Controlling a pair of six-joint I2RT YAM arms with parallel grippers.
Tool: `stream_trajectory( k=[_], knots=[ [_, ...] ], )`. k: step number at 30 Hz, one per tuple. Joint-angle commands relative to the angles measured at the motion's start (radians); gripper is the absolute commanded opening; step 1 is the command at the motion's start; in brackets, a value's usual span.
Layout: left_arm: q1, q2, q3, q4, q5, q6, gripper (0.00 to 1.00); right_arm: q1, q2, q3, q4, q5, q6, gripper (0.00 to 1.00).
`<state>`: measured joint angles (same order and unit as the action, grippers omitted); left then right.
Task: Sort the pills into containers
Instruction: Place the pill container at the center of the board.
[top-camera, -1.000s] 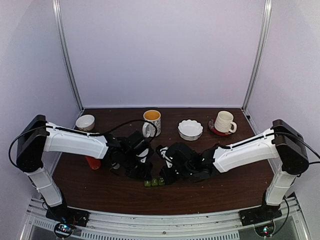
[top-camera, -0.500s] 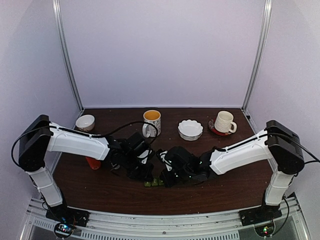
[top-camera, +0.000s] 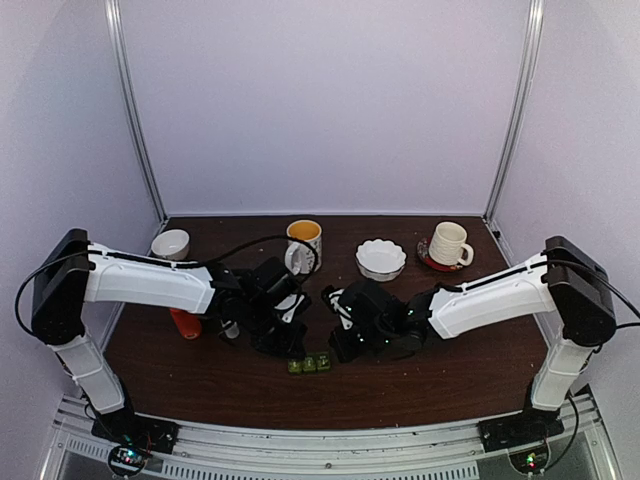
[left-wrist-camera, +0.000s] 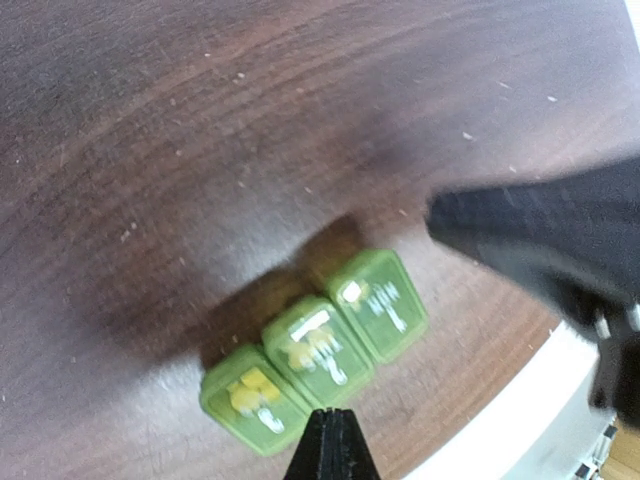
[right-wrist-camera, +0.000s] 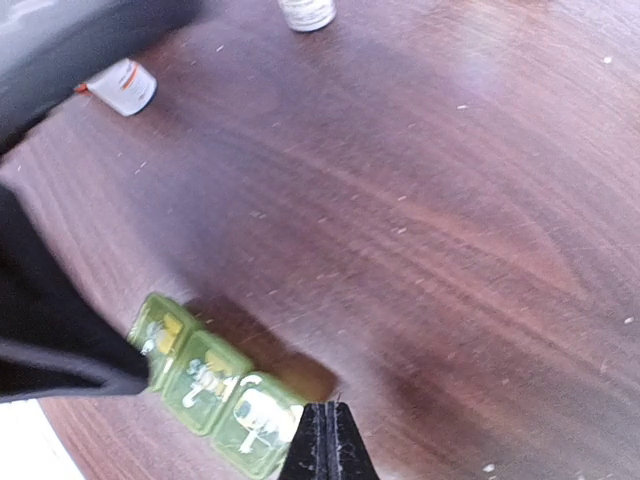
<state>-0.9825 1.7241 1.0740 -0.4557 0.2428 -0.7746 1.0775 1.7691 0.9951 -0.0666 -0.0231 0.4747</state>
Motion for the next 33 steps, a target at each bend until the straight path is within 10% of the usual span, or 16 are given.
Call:
stream_trajectory(
  k=[1,33],
  knots=[
    [-0.010,-0.057,-0.008,-0.031,0.062,0.024,0.00,-0.033,0.012,0.038,0.003,-0.055,-0.027,0.00],
    [0.036,0.079,-0.077,0.141,-0.011,-0.026,0.00,-0.036,0.068,-0.038,0.096,-0.330,0.030,0.00]
  ],
)
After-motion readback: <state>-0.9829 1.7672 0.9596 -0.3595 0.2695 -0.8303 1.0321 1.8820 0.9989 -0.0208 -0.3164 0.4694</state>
